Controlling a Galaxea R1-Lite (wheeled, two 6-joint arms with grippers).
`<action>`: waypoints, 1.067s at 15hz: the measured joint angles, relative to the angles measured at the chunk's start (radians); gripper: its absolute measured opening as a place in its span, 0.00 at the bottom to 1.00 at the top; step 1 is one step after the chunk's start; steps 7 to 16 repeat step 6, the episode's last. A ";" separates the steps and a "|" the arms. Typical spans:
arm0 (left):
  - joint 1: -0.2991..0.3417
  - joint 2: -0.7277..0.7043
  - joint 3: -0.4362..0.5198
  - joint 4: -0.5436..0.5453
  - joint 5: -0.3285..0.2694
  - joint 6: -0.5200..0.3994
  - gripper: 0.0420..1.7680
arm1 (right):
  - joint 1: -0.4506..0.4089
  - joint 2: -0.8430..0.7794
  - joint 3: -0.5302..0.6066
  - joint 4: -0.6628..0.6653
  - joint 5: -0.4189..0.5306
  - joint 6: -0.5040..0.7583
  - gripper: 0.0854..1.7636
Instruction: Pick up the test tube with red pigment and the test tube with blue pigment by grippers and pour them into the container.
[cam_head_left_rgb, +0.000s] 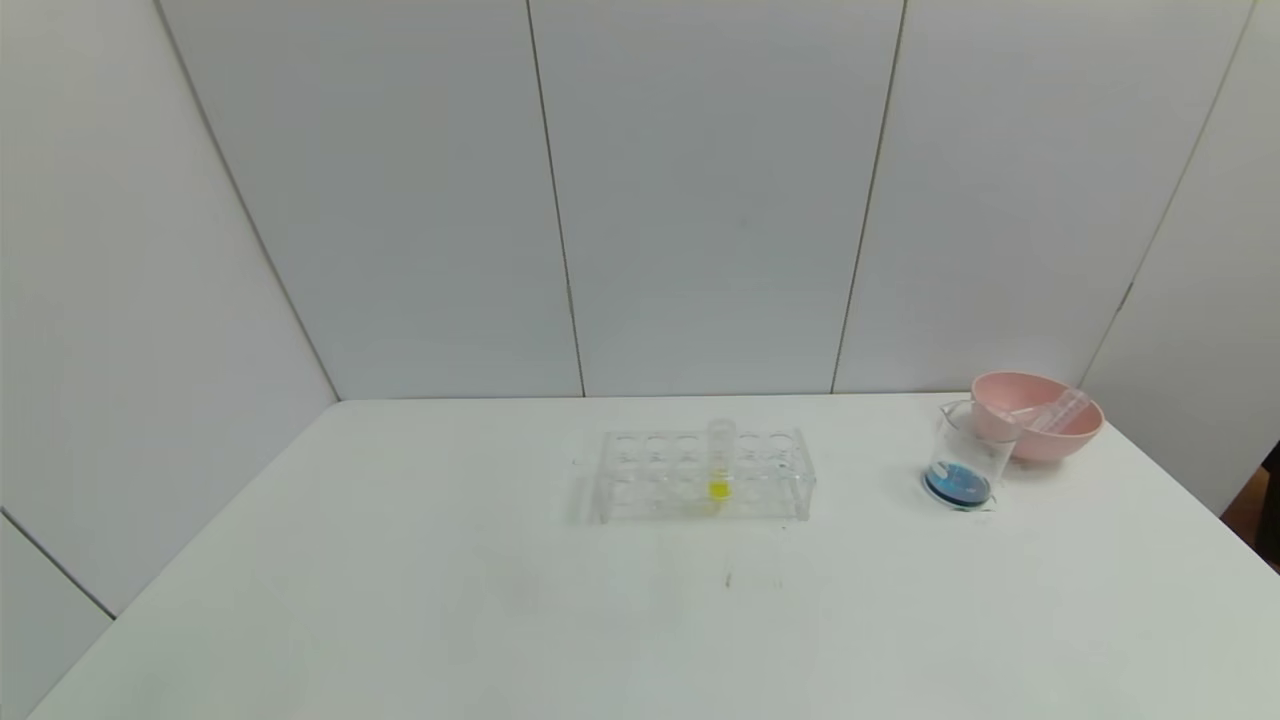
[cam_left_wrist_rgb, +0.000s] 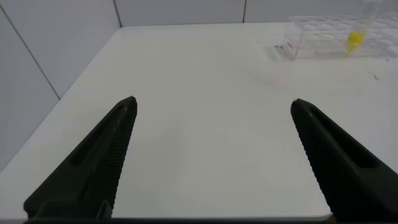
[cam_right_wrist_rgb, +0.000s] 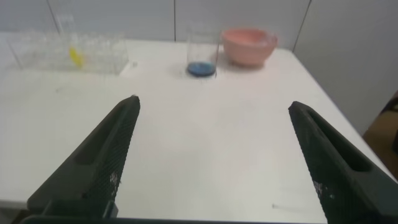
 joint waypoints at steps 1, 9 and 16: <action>0.000 0.000 0.000 0.000 0.000 0.000 1.00 | 0.000 0.000 0.007 0.060 -0.008 0.000 0.97; 0.000 0.000 0.000 0.000 0.000 0.000 1.00 | 0.000 0.000 0.014 0.054 -0.017 0.004 0.97; 0.000 0.000 0.000 0.000 0.000 0.000 1.00 | 0.000 0.000 0.014 0.054 -0.017 0.004 0.97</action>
